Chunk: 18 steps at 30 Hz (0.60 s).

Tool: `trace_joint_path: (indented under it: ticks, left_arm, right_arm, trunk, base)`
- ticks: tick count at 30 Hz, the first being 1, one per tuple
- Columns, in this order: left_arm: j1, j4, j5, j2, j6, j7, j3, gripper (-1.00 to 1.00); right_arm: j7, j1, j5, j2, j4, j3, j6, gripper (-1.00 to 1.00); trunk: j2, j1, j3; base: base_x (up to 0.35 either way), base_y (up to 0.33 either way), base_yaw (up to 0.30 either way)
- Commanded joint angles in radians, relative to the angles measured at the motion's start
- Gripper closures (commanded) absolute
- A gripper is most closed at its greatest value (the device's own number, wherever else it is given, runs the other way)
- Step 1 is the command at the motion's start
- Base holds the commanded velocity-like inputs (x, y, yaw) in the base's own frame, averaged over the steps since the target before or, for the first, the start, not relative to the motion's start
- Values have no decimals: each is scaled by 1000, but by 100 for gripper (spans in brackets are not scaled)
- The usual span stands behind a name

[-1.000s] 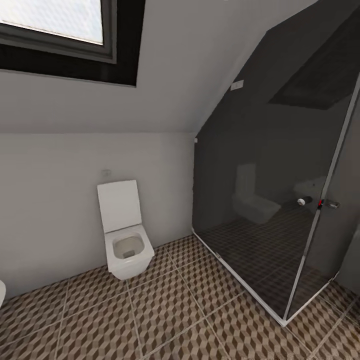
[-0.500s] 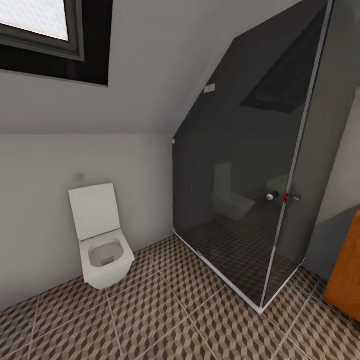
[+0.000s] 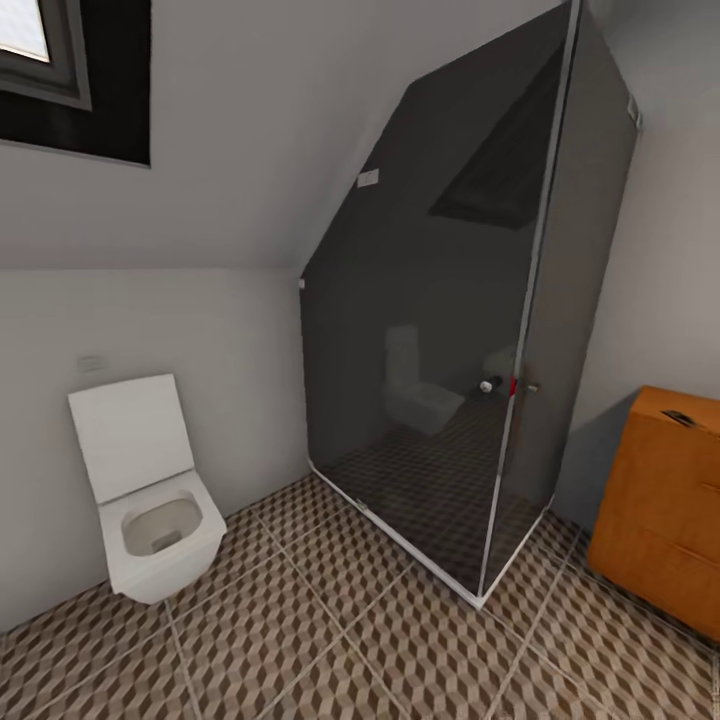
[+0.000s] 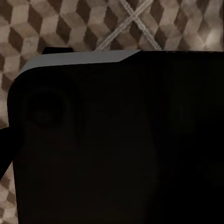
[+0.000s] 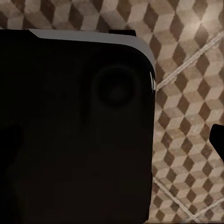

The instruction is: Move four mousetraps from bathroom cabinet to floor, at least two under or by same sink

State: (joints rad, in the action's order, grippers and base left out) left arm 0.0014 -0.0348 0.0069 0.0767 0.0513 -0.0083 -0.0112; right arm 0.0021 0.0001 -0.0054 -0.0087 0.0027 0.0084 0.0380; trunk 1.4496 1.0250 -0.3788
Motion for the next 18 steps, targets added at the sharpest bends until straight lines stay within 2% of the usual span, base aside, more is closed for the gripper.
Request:
trace_joint_path:
  ticks: [1, 6, 18]
  left_arm:
    - [0, 0, 1, 0, 2, -1, -1, -100]
    - [0, 0, 1, 0, 3, -1, -1, -100]
    - [0, 0, 2, 1, 4, 0, -1, -100]
  right_arm:
    - [0, 0, -1, 0, 0, 1, 3, -100]
    - [1, 0, 1, 1, 0, 1, 3, -100]
    - [1, -1, 6, 1, 0, 1, 3, -100]
  trunk:
    - [0, 0, -1]
    - [0, 0, -1]
    - [0, 0, -1]
  base:
    - [0, 0, -226]
    - [0, 0, -121]
    - [0, 0, -34]
